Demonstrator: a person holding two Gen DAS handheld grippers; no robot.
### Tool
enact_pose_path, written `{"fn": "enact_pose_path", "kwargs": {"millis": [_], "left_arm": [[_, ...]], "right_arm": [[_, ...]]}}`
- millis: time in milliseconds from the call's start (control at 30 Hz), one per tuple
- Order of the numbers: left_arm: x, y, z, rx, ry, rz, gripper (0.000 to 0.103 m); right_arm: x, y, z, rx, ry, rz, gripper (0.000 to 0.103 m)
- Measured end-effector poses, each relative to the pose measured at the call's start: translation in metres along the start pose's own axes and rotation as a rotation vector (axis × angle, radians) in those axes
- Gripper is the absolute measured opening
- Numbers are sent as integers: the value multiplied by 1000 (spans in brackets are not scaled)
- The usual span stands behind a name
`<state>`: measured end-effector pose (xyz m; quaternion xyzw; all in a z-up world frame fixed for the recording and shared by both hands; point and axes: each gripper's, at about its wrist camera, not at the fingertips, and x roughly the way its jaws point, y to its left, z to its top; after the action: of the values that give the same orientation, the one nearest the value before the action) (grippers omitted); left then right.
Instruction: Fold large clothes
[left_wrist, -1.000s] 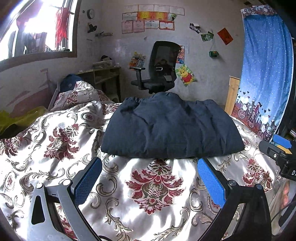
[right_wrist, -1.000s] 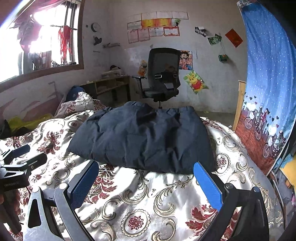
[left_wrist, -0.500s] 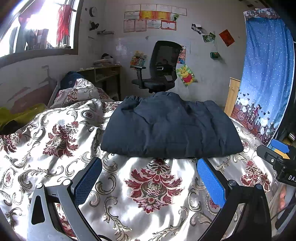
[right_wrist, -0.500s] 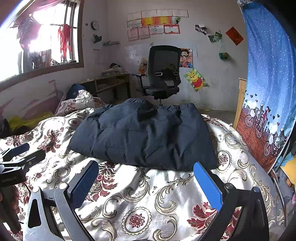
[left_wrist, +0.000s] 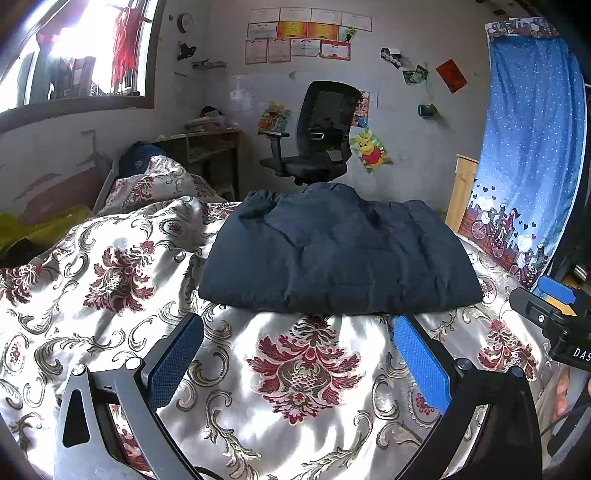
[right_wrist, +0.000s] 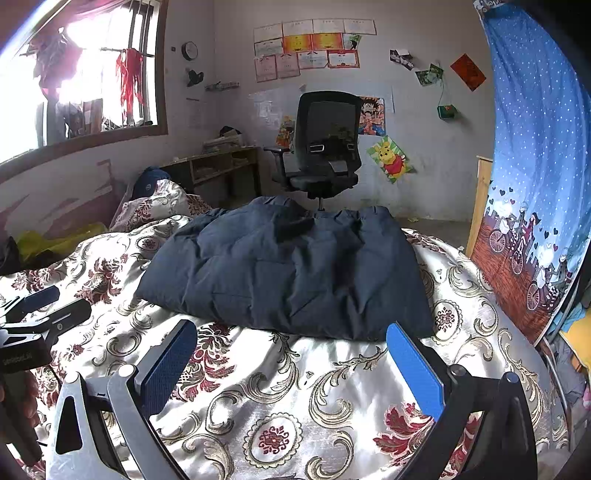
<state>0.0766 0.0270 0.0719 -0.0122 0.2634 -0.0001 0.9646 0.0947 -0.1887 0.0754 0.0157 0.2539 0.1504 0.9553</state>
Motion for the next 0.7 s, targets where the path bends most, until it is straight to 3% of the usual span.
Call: {"fn": "enact_pose_path", "kwargs": {"millis": [700], "left_arm": [[0,0,0,5,1,-1,101]], "right_arm": [[0,0,0,0,-1,0,103]]}}
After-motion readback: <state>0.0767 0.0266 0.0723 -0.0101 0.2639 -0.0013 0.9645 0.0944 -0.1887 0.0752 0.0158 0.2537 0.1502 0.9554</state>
